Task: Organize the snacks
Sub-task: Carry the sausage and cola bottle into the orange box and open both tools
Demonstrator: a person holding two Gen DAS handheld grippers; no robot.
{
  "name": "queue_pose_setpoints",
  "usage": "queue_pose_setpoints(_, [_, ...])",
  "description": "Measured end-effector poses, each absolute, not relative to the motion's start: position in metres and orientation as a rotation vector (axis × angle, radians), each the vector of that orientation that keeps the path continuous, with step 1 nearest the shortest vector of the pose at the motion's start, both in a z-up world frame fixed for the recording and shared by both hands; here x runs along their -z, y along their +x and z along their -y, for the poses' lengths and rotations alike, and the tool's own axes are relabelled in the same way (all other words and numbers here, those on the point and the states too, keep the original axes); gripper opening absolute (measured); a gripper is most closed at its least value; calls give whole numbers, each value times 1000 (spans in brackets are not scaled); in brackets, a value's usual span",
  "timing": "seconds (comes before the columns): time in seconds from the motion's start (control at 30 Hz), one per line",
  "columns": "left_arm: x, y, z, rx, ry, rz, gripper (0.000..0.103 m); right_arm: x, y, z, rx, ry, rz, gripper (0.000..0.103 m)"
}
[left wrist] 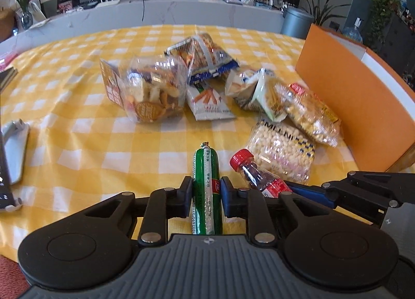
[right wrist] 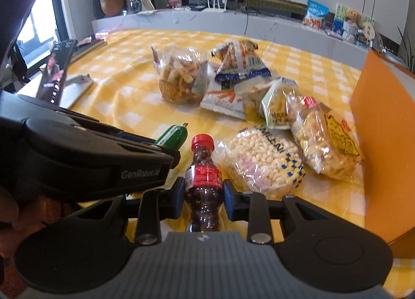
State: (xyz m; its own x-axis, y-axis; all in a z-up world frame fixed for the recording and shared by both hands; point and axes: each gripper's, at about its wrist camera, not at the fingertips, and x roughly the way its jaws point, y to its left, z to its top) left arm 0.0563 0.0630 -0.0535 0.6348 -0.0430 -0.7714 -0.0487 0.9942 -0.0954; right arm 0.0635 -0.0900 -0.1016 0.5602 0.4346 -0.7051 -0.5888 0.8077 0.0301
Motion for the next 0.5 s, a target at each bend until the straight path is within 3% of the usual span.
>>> queue_pose_setpoints(0.5, [-24, 47, -28, 112, -125, -716, 25, 30, 51, 160, -504, -110, -612, 29])
